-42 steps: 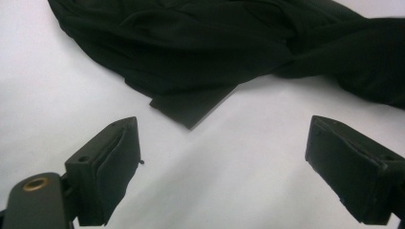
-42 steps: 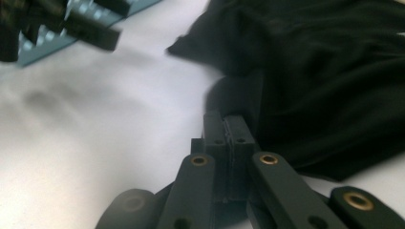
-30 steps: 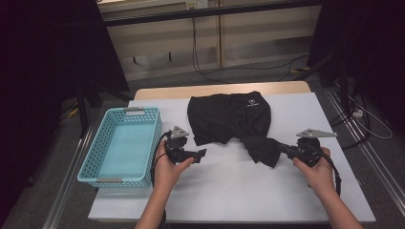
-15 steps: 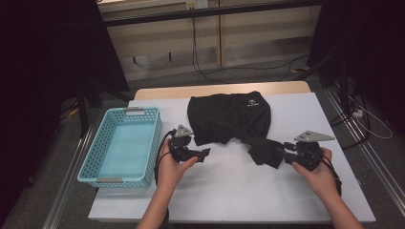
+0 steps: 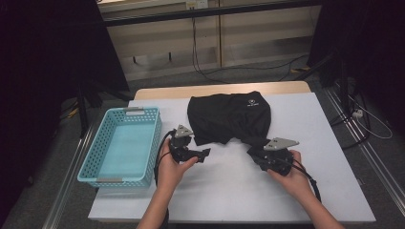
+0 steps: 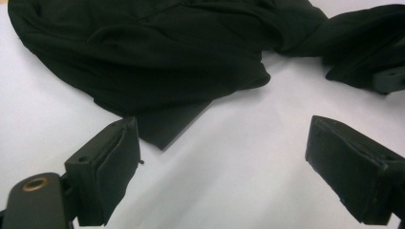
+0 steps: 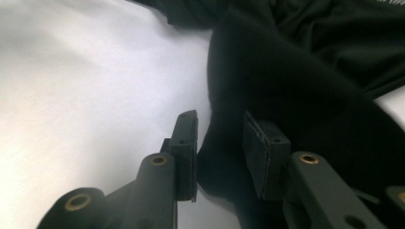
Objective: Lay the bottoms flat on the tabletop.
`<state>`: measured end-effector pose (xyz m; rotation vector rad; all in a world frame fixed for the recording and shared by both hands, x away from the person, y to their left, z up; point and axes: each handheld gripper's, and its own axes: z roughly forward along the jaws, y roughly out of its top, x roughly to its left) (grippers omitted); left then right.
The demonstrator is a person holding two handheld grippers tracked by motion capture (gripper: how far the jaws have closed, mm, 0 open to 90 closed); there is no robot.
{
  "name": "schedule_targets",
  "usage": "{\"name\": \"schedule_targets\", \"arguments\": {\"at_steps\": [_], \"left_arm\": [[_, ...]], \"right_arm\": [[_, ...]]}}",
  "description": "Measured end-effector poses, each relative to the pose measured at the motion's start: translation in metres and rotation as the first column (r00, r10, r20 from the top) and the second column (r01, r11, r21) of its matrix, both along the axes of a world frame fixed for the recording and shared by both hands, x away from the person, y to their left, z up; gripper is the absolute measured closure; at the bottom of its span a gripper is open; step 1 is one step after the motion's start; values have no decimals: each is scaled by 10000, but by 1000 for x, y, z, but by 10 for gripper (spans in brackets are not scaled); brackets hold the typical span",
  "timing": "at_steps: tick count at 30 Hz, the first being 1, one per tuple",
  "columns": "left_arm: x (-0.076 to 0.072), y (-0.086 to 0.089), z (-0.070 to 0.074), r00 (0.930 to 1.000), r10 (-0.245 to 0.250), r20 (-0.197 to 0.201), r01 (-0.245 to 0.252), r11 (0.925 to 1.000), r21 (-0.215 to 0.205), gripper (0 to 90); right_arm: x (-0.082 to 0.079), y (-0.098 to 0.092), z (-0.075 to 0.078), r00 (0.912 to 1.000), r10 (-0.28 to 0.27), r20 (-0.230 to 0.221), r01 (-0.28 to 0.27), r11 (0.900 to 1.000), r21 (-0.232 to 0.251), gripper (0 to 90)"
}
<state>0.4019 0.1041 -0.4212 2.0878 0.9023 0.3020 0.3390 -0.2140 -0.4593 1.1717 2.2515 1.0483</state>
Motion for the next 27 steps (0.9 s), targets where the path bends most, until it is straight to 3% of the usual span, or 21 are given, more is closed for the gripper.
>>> {"name": "schedule_targets", "arguments": {"at_steps": [1,4,6,10,13,17,21,23,24,25,26,27], "left_arm": [[1,1,1,9999,-102,-17,102,9999,98,117],[1,-2,0,10000,-64,22,64,10000,-25,117],[2,-3,0,9999,-136,22,136,9999,66,118],[3,-7,-1,9997,-235,-34,235,9997,46,117],[3,-11,-2,9996,-266,-50,266,9996,-52,117],[3,-14,-2,9992,-387,-137,386,9992,-105,117],[3,-19,-2,9986,-511,-158,507,9985,-229,117],[2,-23,-1,9979,-598,-234,590,9977,-320,117],[2,-25,-1,9974,-677,-246,668,9972,-342,117],[1,-27,-1,9970,-718,-295,705,9966,-421,117],[1,-28,-1,9968,-758,-244,748,9964,-396,117],[1,-29,-1,9965,-786,-280,774,9961,-424,117]], "right_arm": [[3,0,-3,10000,-66,-54,65,9998,-166,665],[5,-2,-4,9998,-167,-46,167,9998,-84,757],[4,-4,-3,9998,-189,-101,188,9998,-100,878],[1,-5,0,9991,54,-430,-49,9999,110,888],[-5,-4,6,9985,345,-430,-327,9986,415,889],[-24,-1,19,9941,1017,-385,-973,9900,1019,889],[-32,2,23,9907,1311,-353,-1257,9839,1267,889],[-35,6,22,9868,1550,-463,-1474,9795,1373,889],[-38,13,19,9805,1875,-596,-1789,9757,1263,889],[-38,13,19,9805,1875,-596,-1789,9757,1263,889],[-41,21,17,9727,2205,-726,-2125,9715,1048,889],[-41,21,17,9727,2205,-726,-2125,9715,1048,889]]}}
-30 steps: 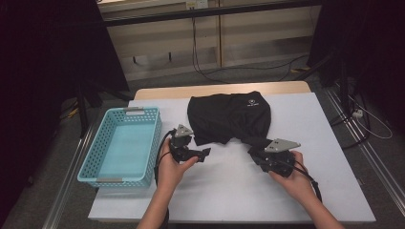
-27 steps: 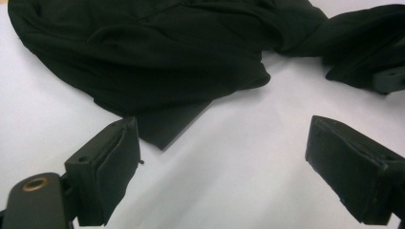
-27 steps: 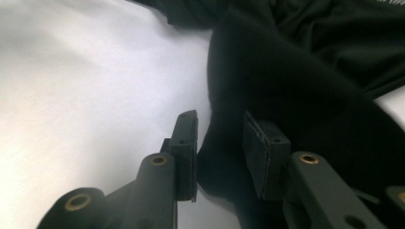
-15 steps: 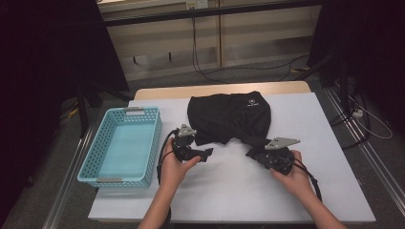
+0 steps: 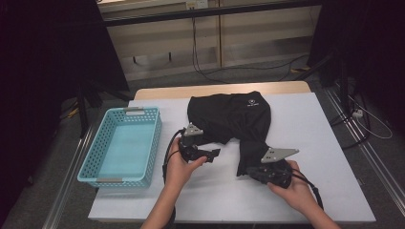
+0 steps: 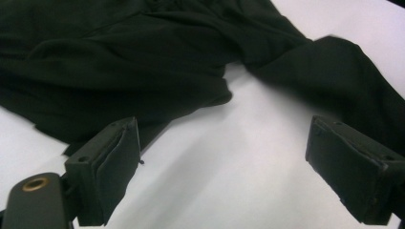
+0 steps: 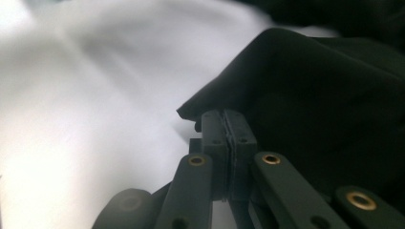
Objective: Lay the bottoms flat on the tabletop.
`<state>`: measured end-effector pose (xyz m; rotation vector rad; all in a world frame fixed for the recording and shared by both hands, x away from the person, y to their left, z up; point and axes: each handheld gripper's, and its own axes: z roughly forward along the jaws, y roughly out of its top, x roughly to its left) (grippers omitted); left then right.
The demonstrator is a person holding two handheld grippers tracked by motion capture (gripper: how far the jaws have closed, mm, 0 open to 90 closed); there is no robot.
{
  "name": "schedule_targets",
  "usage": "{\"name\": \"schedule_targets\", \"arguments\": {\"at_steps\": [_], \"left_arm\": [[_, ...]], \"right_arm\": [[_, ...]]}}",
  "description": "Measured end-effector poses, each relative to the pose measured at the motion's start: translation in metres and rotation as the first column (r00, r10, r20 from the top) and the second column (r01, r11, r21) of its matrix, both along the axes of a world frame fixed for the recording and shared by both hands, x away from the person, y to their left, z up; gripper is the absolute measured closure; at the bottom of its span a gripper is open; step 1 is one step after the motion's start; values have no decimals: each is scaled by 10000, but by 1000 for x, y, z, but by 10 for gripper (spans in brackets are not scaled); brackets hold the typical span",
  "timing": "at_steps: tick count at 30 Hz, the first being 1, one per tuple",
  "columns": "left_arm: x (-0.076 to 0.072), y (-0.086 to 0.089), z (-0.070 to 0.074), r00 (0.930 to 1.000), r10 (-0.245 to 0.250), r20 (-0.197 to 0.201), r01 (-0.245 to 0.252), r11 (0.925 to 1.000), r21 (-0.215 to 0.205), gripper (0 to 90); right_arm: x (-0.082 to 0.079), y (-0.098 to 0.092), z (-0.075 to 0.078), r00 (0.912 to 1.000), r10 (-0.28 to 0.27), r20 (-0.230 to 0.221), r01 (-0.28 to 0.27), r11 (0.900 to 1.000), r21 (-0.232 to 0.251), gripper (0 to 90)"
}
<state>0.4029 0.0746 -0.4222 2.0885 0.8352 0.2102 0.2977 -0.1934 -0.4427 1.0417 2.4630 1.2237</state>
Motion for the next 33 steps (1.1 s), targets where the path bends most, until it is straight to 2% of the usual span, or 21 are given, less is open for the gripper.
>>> {"name": "schedule_targets", "arguments": {"at_steps": [5,8,10,13,14,15,17,18,19,20,21,22,26,27,29,30,31,33], "left_arm": [[0,-4,0,9999,-89,-104,88,10000,-21,116],[0,-7,0,9997,-213,-156,211,9997,-150,116],[-1,-9,0,9993,-294,-212,291,9995,-144,116],[-3,-11,0,9990,-398,-207,394,9991,-156,123],[-3,-12,-2,9988,-425,-235,421,9990,-164,126],[-4,-13,-3,9986,-453,-259,449,9989,-144,138],[-6,-16,-7,9982,-520,-294,518,9986,-75,141],[-7,-18,-8,9977,-588,-336,588,9983,-29,143],[-8,-21,-10,9971,-641,-402,639,9979,-74,150],[-10,-24,-11,9962,-746,-450,744,9972,-69,150],[-11,-26,-13,9955,-837,-441,835,9965,-65,158],[-12,-29,-14,9948,-918,-440,917,9958,-25,162],[-15,-36,-21,9922,-1170,-432,1175,9930,76,175],[-15,-38,-22,9916,-1216,-435,1219,9925,57,201],[-16,-40,-24,9910,-1259,-452,1260,9920,-16,203],[-16,-42,-25,9898,-1349,-453,1347,9909,-69,248],[-17,-44,-26,9892,-1394,-444,1388,9902,-166,248],[-18,-48,-28,9882,-1492,-344,1491,9888,-60,285]], "right_arm": [[-12,17,-4,9968,771,-197,-780,9958,-484,887],[-15,18,-4,9969,785,-103,-791,9941,-744,879],[-16,15,-4,9980,620,-98,-625,9951,-761,842],[-16,9,-2,9996,260,-57,-263,9978,-602,743],[-18,7,0,9998,200,71,-195,9977,-643,706],[-21,-1,6,9991,-137,401,165,9974,-707,648],[-21,-6,8,9981,-315,529,354,9966,-739,641],[-20,-18,11,9945,-826,642,866,9943,-628,593],[-17,-24,11,9917,-1118,637,1153,9919,-537,577],[-17,-24,11,9917,-1118,637,1153,9919,-537,577],[-15,-31,11,9876,-1399,708,1438,9882,-521,556],[-11,-40,8,9769,-1942,897,1999,9780,-602,493],[-6,-51,2,9662,-2413,903,2462,9681,-477,423],[-4,-55,0,9580,-2690,993,2742,9607,-431,369],[-3,-57,0,9546,-2815,978,2863,9574,-378,349],[-2,-59,-2,9513,-2944,915,2987,9536,-371,313],[-2,-59,-2,9513,-2944,915,2987,9536,-371,313],[-1,-61,-3,9485,-3057,826,3105,9491,-526,283]]}}
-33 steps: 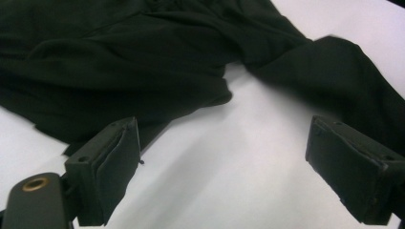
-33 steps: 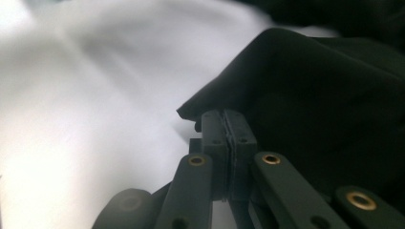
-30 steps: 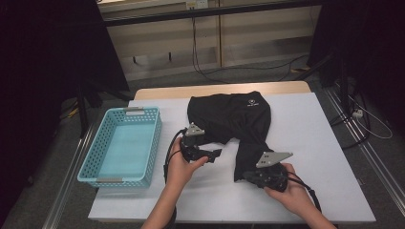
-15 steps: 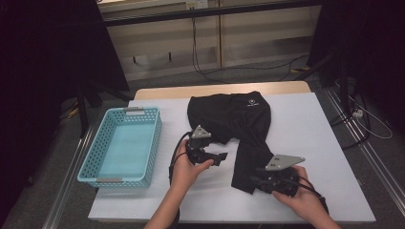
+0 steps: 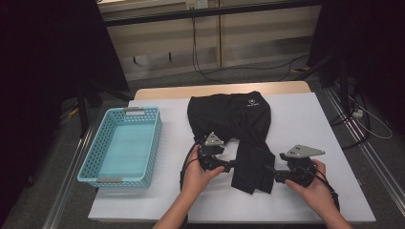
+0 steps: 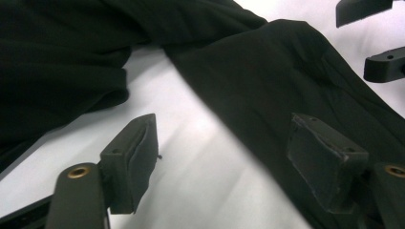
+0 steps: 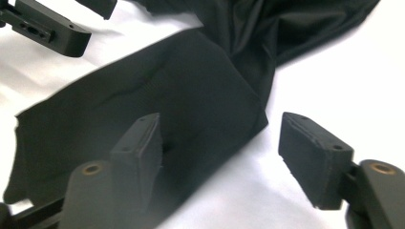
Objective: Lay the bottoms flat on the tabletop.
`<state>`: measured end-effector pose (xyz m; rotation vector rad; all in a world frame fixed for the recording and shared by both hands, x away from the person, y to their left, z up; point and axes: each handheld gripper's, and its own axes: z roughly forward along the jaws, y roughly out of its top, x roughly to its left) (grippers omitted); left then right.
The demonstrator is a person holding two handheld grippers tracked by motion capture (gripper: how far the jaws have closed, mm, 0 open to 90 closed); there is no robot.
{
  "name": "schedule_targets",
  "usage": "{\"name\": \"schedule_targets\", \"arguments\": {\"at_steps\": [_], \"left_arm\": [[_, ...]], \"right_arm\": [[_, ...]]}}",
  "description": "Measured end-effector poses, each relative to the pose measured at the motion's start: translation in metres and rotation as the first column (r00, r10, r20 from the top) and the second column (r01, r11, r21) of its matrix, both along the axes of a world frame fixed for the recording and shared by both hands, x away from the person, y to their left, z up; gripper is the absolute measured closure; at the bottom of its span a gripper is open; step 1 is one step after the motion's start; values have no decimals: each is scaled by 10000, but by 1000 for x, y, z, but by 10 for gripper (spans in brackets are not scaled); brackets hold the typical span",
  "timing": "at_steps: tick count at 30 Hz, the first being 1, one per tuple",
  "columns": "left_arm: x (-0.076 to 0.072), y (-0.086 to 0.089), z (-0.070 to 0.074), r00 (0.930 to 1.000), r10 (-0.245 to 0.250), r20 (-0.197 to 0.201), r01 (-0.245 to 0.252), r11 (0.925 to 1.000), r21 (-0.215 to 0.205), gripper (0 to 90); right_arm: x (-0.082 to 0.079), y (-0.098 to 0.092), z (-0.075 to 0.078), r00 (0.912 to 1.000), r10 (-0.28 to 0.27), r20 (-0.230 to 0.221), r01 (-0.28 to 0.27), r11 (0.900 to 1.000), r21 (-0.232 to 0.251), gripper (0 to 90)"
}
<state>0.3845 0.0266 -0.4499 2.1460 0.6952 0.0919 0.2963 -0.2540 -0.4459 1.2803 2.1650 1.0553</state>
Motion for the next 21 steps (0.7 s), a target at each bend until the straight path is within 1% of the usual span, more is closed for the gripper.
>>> {"name": "schedule_targets", "arguments": {"at_steps": [2,5,7,9,10,12,13,14,15,16,18,19,20,21], "left_arm": [[-2,-5,-2,9999,-118,100,117,9999,49,291],[-4,-11,-5,9996,-262,144,259,9995,174,311],[-6,-15,-8,9987,-432,276,423,9986,318,324],[-7,-18,-10,9982,-504,311,492,9980,391,336],[-8,-20,-11,9979,-584,267,570,9972,492,336],[-9,-23,-11,9985,-459,295,444,9977,505,339],[-10,-24,-10,9982,-491,353,472,9975,533,396],[-11,-26,-11,9976,-536,436,509,9969,600,420],[-13,-27,-11,9968,-527,604,482,9960,749,420],[-14,-28,-10,9959,-533,733,467,9949,892,445],[-17,-28,-9,9971,-438,625,377,9948,944,508],[-18,-29,-7,9981,-398,467,349,9942,1018,579],[-20,-30,-6,9982,-445,396,401,9936,1055,635],[-22,-31,-6,9984,-437,347,398,9934,1074,665]], "right_arm": [[0,-1,0,10000,-63,17,63,10000,11,282],[0,-7,2,9991,-393,142,391,9991,146,274],[0,-8,1,9988,-464,136,462,9988,166,270],[0,-10,0,9983,-573,77,572,9983,145,271],[1,-11,-1,9977,-666,79,665,9977,144,271],[1,-11,-1,9976,-683,92,682,9976,121,272],[2,-11,-1,9967,-801,149,800,9968,75,273],[2,-11,-1,9967,-801,149,800,9968,75,273],[2,-12,0,9959,-892,164,891,9960,70,275],[2,-12,0,9955,-929,178,928,9957,75,275],[2,-14,0,9943,-1047,202,1046,9945,71,281],[2,-15,0,9938,-1089,199,1088,9940,64,285],[2,-15,0,9933,-1144,179,1143,9934,62,290],[2,-16,0,9929,-1181,137,1181,9930,73,298]]}}
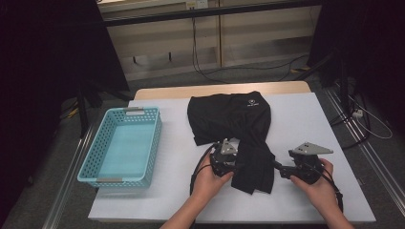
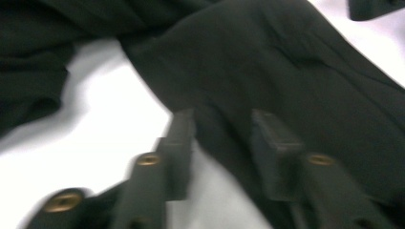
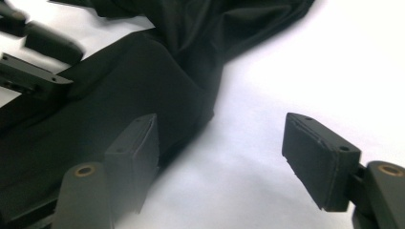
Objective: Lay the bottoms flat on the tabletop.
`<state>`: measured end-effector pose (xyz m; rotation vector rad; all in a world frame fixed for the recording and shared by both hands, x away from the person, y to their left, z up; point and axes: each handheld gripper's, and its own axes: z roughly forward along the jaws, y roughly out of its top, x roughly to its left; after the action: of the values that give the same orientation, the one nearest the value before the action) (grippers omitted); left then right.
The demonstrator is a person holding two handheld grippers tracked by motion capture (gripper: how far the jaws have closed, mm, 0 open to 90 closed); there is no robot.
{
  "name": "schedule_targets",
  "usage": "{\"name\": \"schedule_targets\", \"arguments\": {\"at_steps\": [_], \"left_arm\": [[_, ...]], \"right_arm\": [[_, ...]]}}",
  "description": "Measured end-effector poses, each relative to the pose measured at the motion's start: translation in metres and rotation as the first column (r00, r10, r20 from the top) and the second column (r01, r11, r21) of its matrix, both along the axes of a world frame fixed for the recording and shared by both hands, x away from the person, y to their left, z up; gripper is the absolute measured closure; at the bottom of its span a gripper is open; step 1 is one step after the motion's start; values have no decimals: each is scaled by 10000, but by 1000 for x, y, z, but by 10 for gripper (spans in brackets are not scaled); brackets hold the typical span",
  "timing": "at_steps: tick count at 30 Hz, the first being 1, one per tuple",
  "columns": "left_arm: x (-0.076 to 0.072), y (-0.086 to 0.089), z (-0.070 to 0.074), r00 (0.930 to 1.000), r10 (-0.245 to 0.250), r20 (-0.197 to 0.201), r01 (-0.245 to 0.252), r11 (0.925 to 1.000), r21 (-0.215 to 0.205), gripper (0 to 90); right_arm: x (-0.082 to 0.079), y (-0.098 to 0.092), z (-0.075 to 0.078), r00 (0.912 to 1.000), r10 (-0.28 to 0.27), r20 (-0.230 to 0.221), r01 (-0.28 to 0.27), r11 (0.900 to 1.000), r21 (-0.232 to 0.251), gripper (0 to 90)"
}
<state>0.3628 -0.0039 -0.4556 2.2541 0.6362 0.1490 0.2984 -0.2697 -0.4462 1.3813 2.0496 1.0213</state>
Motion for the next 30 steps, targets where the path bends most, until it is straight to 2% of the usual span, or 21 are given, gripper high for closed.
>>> {"name": "schedule_targets", "arguments": {"at_steps": [2,3,4,5,8,10,13,18,20,25,29,30], "left_arm": [[-2,-1,0,10000,7,-96,-8,10000,-59,741],[-3,-2,0,9997,4,-262,-8,9999,-142,843],[-4,-2,0,9993,-4,-375,-3,9998,-201,866],[-4,-2,0,9991,-4,-418,-4,9998,-189,866],[-2,-1,3,9969,7,-791,-21,9998,-185,876],[1,3,7,9954,61,-953,-90,9995,-301,877],[7,15,14,9947,292,-990,-354,9975,-618,877],[16,34,25,9934,713,-893,-802,9917,-1008,877],[21,40,26,9930,934,-722,-1002,9903,-965,877],[31,58,19,9857,1453,-854,-1532,9836,-952,877],[36,67,19,9806,1781,-819,-1861,9771,-1030,877],[37,69,19,9810,1815,-690,-1874,9781,-904,877]], "right_arm": [[0,0,0,10000,-2,-49,2,10000,85,323],[0,2,0,10000,66,-71,-65,9999,90,349],[0,3,0,9999,110,-91,-109,9999,97,364],[0,3,0,9999,110,-91,-109,9999,97,364],[-1,7,1,9992,346,-210,-343,9993,150,436],[-2,10,1,9982,524,-284,-519,9985,183,460],[-2,13,2,9977,619,-259,-615,9980,177,462],[-3,21,1,9949,942,-349,-936,9954,179,475],[-3,27,0,9926,1137,-437,-1132,9935,125,482],[-4,42,-2,9854,1589,-605,-1599,9871,-127,502],[-2,48,-4,9831,1684,-716,-1697,9854,-126,520],[-2,49,-4,9827,1703,-727,-1716,9851,-130,519]]}}
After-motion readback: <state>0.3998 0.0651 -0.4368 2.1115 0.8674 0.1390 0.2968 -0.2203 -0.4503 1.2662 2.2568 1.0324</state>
